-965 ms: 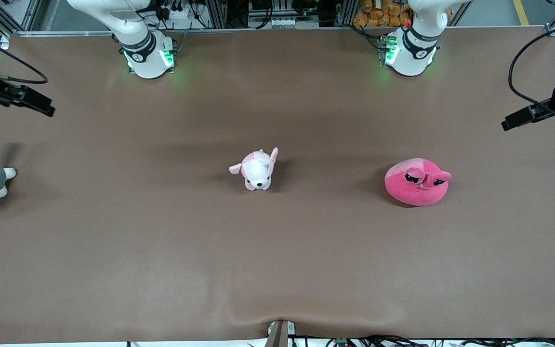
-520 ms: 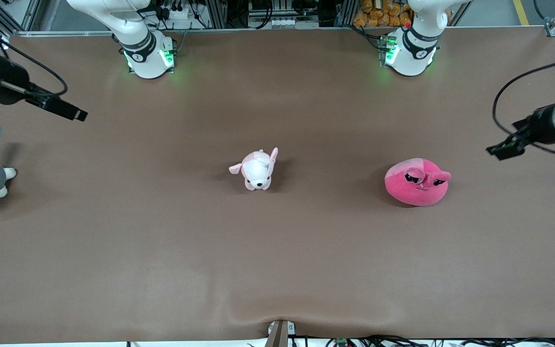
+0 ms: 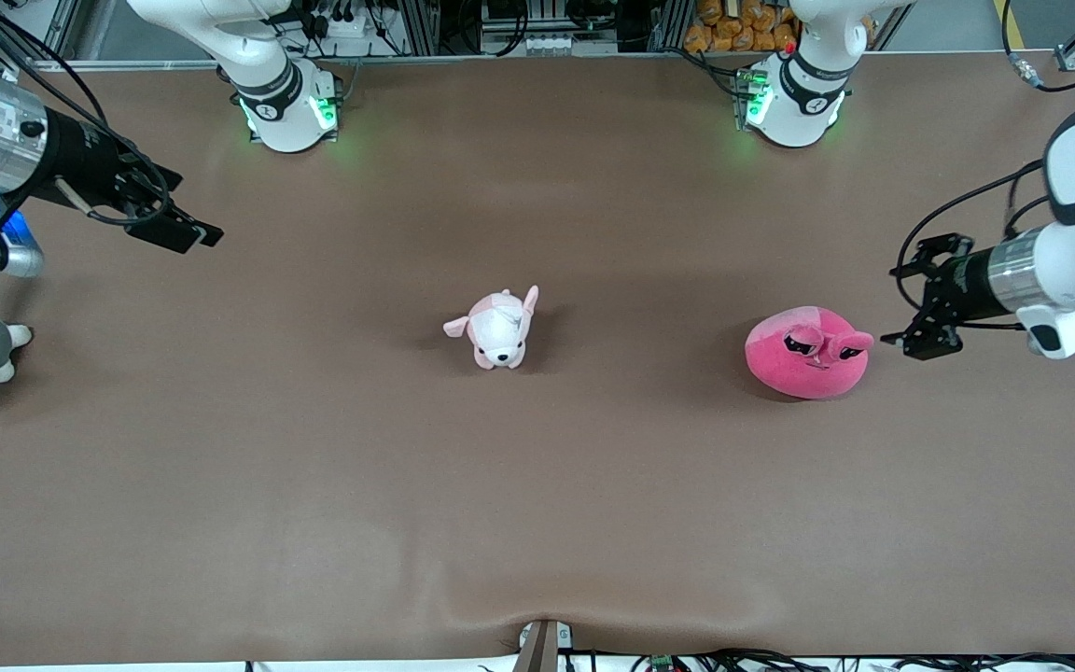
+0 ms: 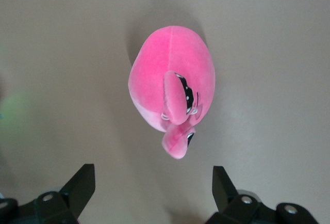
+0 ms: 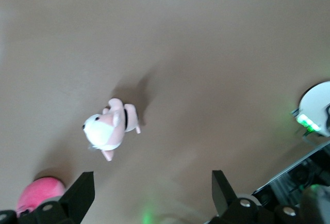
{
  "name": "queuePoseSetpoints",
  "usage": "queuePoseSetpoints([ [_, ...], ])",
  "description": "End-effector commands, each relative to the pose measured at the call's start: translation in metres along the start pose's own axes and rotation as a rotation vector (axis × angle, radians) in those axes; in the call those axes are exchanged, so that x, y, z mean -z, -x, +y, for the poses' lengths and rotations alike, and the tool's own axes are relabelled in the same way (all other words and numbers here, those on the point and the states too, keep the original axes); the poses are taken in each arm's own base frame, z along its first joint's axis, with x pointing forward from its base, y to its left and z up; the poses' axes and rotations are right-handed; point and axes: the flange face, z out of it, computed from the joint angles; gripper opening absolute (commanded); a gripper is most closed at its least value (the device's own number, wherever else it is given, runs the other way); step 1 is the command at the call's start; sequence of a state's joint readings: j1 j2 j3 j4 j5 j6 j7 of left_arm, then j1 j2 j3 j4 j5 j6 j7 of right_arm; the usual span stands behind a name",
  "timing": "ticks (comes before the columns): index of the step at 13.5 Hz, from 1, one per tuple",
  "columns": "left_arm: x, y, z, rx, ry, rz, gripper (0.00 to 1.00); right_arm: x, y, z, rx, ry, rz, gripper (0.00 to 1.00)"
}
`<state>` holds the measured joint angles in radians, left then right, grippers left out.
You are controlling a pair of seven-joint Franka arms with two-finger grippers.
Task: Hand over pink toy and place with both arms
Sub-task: 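Reach the left gripper down to the pink plush while the right gripper advances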
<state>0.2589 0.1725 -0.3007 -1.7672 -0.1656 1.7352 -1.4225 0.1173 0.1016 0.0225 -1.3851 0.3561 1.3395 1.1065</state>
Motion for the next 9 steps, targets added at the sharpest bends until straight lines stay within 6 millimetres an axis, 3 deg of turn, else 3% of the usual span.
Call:
queuePoseSetpoints([
  [1, -0.027, 0.003, -0.003, 0.079, 0.028, -0.019, 1.0, -0.01, 0.026, -0.03, -0.114, -0.051, -0.002, 1.0],
  [4, -0.057, -0.006, -0.004, 0.124, 0.064, -0.015, 1.0, -0.031, 0.059, -0.074, -0.31, -0.162, 0.015, 1.0],
  [9, -0.092, -0.018, 0.006, 0.143, 0.057, -0.027, 1.0, -0.053, 0.086, -0.104, -0.403, -0.223, 0.005, 1.0],
])
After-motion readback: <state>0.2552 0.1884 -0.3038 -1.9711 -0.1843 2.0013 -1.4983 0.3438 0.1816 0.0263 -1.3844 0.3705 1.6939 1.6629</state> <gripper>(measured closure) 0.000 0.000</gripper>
